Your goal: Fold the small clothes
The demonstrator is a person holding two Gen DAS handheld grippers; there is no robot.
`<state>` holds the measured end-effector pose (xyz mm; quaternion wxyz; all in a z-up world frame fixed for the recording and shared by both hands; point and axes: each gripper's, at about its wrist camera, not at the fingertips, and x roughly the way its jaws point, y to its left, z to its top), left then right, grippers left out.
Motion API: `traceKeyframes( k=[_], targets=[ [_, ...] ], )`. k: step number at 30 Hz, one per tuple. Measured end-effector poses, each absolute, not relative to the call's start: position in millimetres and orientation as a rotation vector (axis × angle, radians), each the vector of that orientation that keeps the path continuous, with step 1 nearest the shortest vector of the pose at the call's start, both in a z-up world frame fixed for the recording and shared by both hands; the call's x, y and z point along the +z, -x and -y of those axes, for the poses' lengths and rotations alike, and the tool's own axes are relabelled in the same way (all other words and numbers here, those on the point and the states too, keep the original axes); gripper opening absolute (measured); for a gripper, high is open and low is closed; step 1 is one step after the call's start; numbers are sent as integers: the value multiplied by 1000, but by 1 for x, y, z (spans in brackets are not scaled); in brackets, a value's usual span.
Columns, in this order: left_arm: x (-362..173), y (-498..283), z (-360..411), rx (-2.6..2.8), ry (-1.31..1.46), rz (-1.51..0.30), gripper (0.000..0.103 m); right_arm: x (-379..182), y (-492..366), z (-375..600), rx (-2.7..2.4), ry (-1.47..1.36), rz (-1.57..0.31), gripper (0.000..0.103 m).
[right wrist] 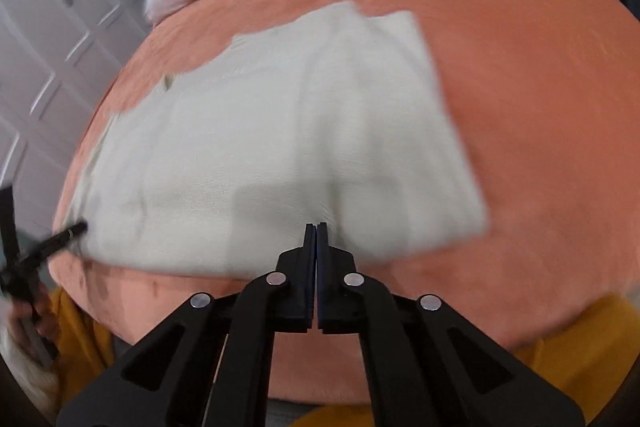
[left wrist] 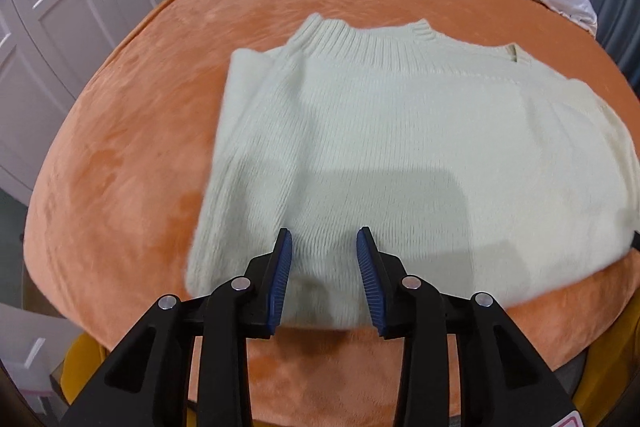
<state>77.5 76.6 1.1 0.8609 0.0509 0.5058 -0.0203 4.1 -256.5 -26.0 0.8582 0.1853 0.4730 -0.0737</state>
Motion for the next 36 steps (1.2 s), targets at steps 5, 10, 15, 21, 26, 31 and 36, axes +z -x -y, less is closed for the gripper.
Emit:
traceKeyframes(
  k=[5, 10, 15, 21, 26, 31, 36],
  targets=[
    [-2, -76, -64, 15, -148, -1058, 35, -1, -22, 228, -64, -411, -951, 5],
    [-3, -78, -70, 9, -134, -1061, 35, -12, -53, 194, -40, -266, -990, 5],
    [-4, -78, -70, 4, -131, -1059, 35, -36, -42, 216, -32, -379, -1024, 2],
    [3, -81, -77, -32, -59, -1062, 37, 1, -49, 235, -91, -390, -970, 20],
    [33, -114, -103, -48, 123, -1005, 54, 30, -87, 277, -172, -372, -859, 51],
    [28, -183, -122, -11, 258, -1044, 64, 12, -134, 317, -252, -399, -889, 67],
    [-8, -231, -128, 37, 284, -1136, 61, -20, -164, 313, -151, -400, -1012, 13]
  ],
)
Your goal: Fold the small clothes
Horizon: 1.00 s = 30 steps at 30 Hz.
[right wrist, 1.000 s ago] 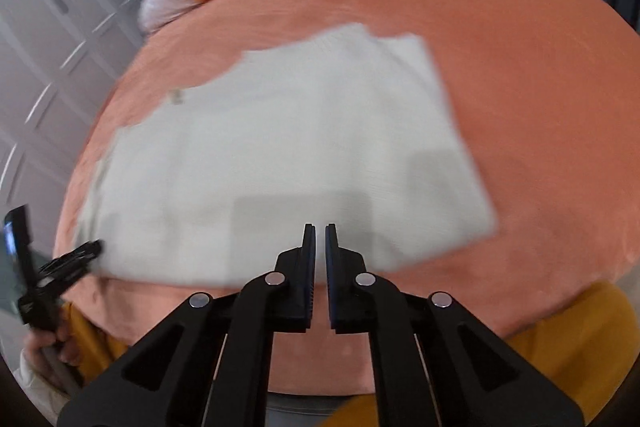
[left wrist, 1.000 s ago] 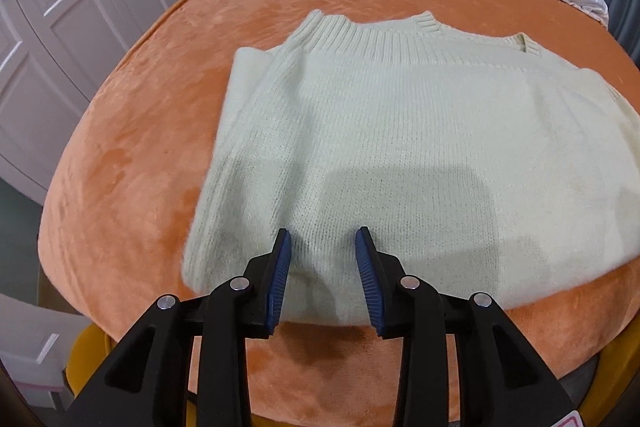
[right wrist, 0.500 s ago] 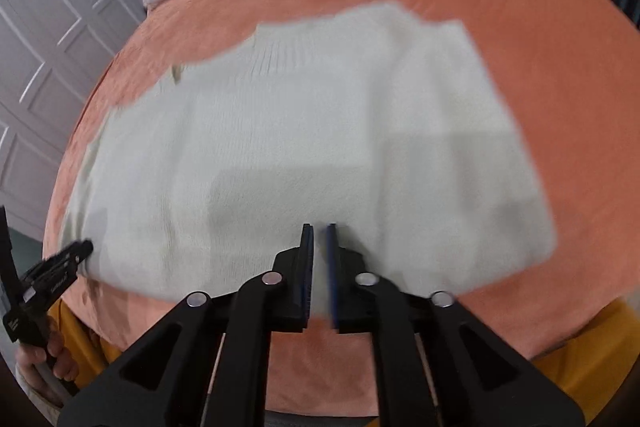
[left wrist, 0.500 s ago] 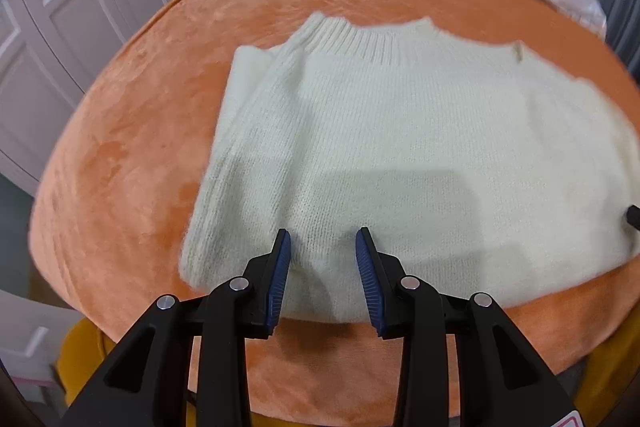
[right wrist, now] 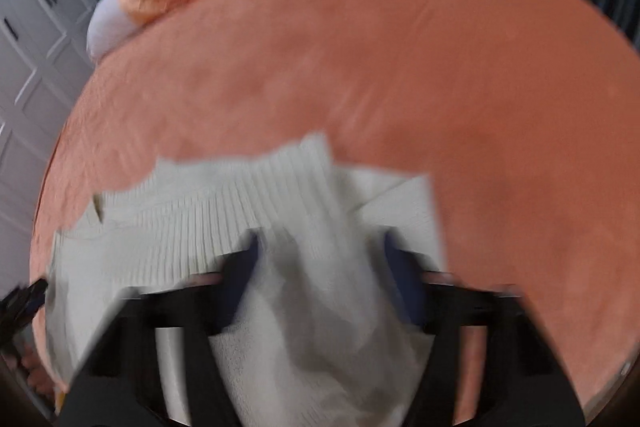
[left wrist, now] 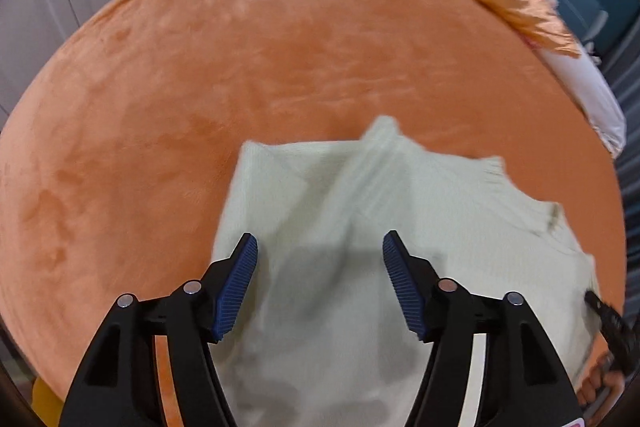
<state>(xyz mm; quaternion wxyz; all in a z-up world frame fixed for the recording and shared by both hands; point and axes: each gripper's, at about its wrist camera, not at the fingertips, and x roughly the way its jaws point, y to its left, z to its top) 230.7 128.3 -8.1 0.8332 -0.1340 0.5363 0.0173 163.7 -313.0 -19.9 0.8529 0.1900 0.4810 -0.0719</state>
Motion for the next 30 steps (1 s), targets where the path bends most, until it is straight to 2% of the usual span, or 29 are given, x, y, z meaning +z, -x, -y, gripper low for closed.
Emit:
traceKeyframes(
  k=[2, 5, 9, 11, 12, 16, 18, 24, 30],
  targets=[
    [-14, -238, -126, 49, 252, -1140, 62, -3, -156, 312, -132, -382, -939, 8],
    [-17, -240, -123, 61, 204, -1124, 65, 13, -132, 327, -159, -462, -813, 7],
    [-24, -241, -118, 101, 168, -1095, 68, -50, -154, 327, -221, -403, -981, 8],
    [-23, -239, -112, 114, 137, -1085, 68, -41, -157, 315, -250, -328, -971, 9],
    [-23, -238, -112, 114, 129, -1081, 68, -30, -157, 310, -270, -324, -968, 14],
    [-8, -226, -118, 96, 149, -1075, 66, 20, -124, 291, -319, -338, -797, 15],
    [4, -210, -121, 72, 176, -1054, 66, 34, -108, 269, -222, -366, -776, 15],
    [20, -142, -142, 28, 260, -1051, 67, 17, -83, 145, 77, -263, -940, 15],
    [9, -94, -178, 52, 368, -1077, 68, -19, -98, 100, 112, -185, -1080, 15]
  ],
)
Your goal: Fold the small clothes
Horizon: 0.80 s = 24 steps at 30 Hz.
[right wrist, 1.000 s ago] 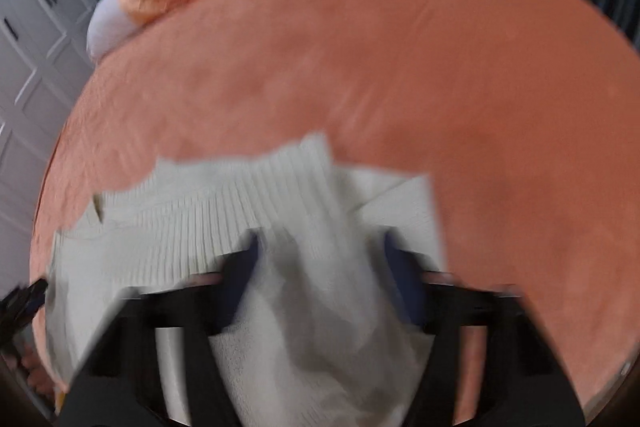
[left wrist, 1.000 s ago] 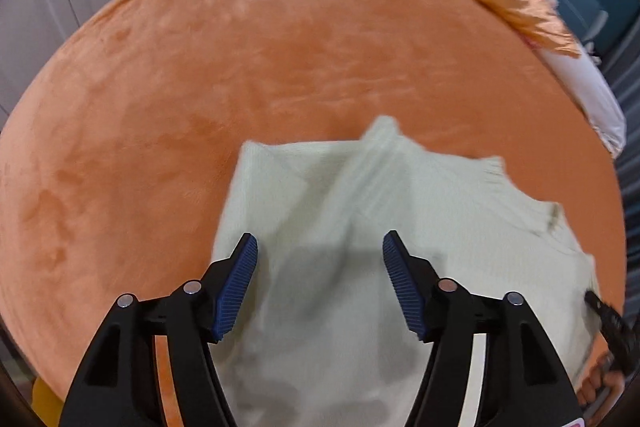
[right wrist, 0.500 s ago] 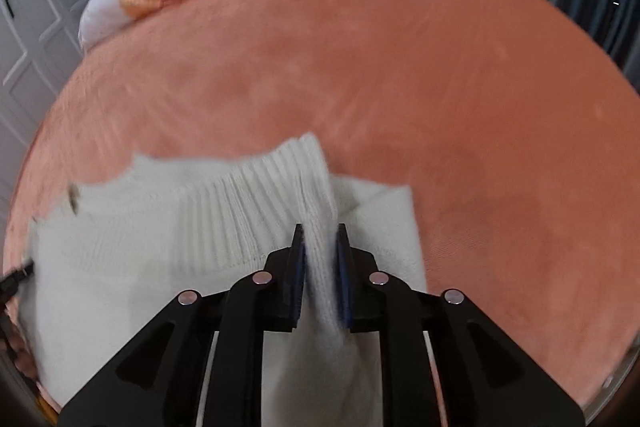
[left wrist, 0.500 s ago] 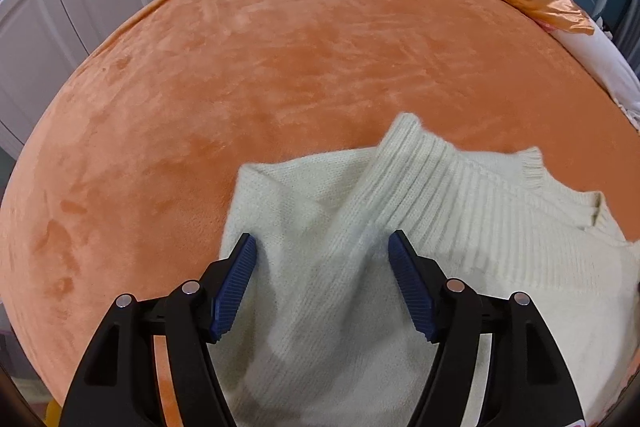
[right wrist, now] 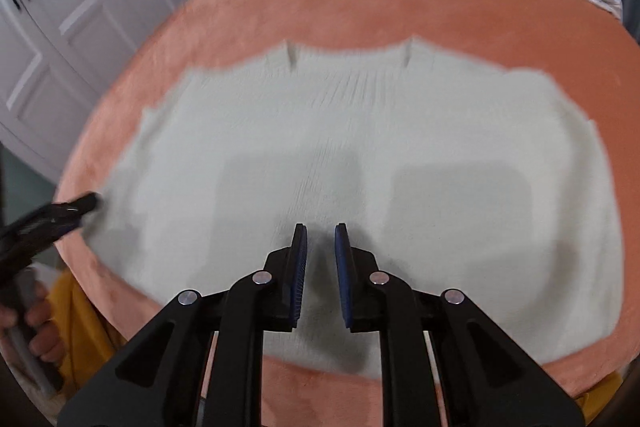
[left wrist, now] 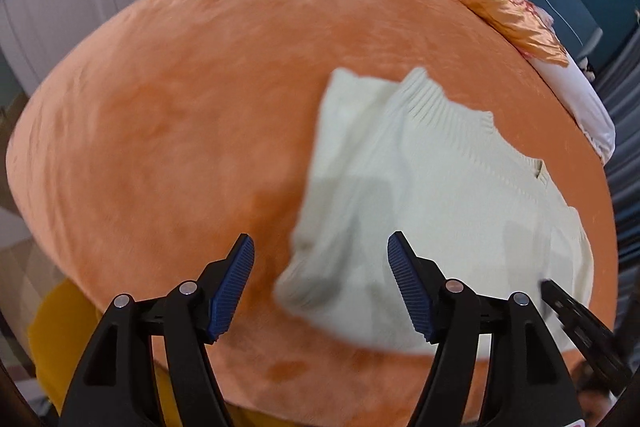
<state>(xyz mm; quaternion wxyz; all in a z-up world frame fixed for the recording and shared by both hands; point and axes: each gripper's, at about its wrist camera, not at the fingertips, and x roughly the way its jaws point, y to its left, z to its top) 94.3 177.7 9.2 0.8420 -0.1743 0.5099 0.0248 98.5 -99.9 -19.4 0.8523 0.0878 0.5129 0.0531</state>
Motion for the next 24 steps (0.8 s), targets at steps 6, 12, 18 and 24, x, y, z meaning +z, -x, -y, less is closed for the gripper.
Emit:
traceKeyframes(
  k=[6, 12, 18, 24],
  targets=[
    [-18, -102, -196, -15, 572, -1128, 68, -32, -122, 104, 119, -223, -1158, 14],
    [-27, -120, -177, -10, 559, -1121, 83, -36, -125, 99, 100, -162, -1150, 14],
    [-16, -140, -160, -35, 490, -1131, 36, -37, -118, 105, 113, -171, -1118, 15],
    [41, -129, -135, -114, 446, -1026, 21, -37, -112, 118, 154, -262, -1070, 15]
  ],
)
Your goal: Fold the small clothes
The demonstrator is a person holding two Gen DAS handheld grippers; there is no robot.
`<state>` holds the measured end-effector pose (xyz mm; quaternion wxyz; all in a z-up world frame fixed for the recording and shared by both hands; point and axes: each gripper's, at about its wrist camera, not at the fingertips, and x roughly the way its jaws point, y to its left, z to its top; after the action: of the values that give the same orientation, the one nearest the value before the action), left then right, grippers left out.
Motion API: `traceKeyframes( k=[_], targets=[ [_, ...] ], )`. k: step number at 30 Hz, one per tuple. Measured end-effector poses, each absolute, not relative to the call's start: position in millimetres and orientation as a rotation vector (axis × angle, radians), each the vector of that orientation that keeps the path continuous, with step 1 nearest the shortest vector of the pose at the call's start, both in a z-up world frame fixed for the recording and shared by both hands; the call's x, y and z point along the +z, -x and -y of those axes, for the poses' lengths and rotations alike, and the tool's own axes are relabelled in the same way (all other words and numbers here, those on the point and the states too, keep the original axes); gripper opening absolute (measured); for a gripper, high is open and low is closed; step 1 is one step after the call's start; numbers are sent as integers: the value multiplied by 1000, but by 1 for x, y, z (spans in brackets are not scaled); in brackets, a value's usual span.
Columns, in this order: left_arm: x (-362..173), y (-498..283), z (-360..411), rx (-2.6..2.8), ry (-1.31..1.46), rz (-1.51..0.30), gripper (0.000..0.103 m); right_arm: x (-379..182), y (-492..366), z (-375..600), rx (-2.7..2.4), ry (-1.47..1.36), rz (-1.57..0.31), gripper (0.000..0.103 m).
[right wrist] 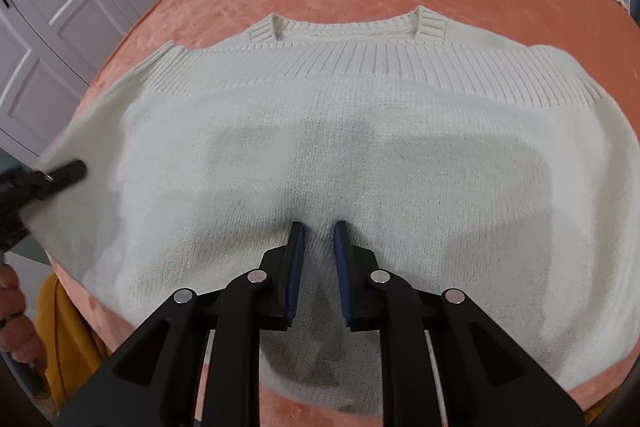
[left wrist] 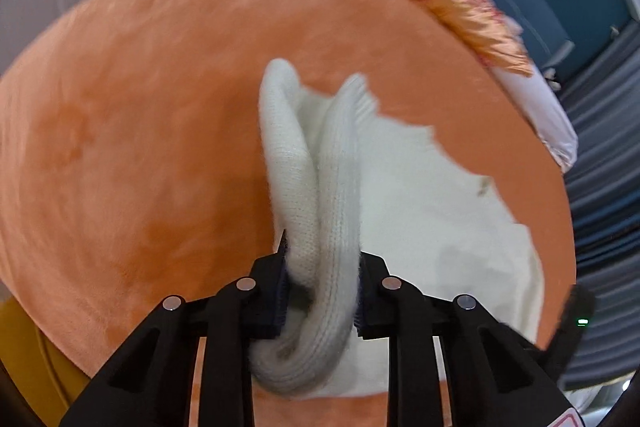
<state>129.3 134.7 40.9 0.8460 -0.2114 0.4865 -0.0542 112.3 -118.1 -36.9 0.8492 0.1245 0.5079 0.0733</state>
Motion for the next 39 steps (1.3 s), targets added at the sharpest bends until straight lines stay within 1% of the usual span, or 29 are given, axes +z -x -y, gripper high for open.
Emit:
traceKeyframes(
  k=[2, 3, 4, 5, 8, 10, 11, 15, 17, 22, 24, 25, 26, 27, 28, 29, 30, 31, 32, 33, 34, 35, 37, 39],
  targets=[
    [65, -127, -112, -162, 417, -991, 20, -33, -103, 132, 174, -365, -1034, 16],
    [74, -126, -101, -183, 399, -979, 20, -31, -99, 138, 176, -405, -1024, 18],
    [85, -124, -84, -203, 362, -965, 19, -27, -89, 148, 185, -467, -1007, 22],
    [95, -121, -67, -224, 321, -948, 19, -25, -80, 155, 196, -497, -998, 23],
    [111, -115, -17, -277, 215, -911, 19, -21, -55, 176, 210, -532, -992, 27],
    [117, -112, 20, -313, 146, -894, 19, -21, -39, 188, 209, -548, -994, 32],
    [117, -112, 37, -333, 122, -897, 18, -22, -30, 196, 209, -562, -994, 32],
    [106, -103, 101, -436, 49, -936, 18, -31, 10, 231, 162, -620, -1003, 32],
    [92, -100, 132, -484, 3, -970, 18, -34, 23, 243, 130, -630, -1013, 32],
    [31, -93, 190, -488, -175, -1068, 18, -38, 46, 274, 63, -676, -1013, 33],
    [22, -94, 191, -466, -212, -1060, 22, -35, 48, 282, 34, -678, -1003, 33],
    [26, -89, 187, -456, -224, -1044, 27, -32, 46, 284, 17, -671, -999, 33],
    [33, -86, 181, -458, -222, -1042, 35, -25, 43, 288, 0, -651, -986, 33],
    [42, -82, 171, -486, -194, -1041, 39, -18, 39, 290, -3, -644, -972, 36],
    [49, -77, 162, -507, -165, -1030, 45, -8, 34, 292, -3, -640, -946, 43],
    [59, -70, 147, -520, -132, -1008, 55, -4, 30, 296, 1, -640, -931, 48],
    [65, -68, 140, -525, -117, -996, 60, 5, 19, 298, 18, -648, -899, 56],
    [74, -65, 127, -522, -98, -983, 70, 10, 11, 299, 31, -656, -886, 60],
    [78, -60, 114, -512, -91, -971, 72, 15, 2, 298, 49, -669, -875, 62],
    [79, -56, 107, -511, -90, -962, 72, 18, -13, 297, 75, -690, -874, 67],
    [79, -50, 92, -495, -110, -956, 74, 20, -26, 293, 91, -703, -880, 73],
    [76, -53, 88, -474, -130, -961, 77, 19, -43, 287, 118, -714, -893, 75],
    [63, -51, 68, -414, -166, -996, 77, 13, -62, 280, 146, -726, -920, 75],
    [47, -52, 47, -366, -141, -1054, 77, 2, -89, 268, 157, -740, -989, 75]
  ],
)
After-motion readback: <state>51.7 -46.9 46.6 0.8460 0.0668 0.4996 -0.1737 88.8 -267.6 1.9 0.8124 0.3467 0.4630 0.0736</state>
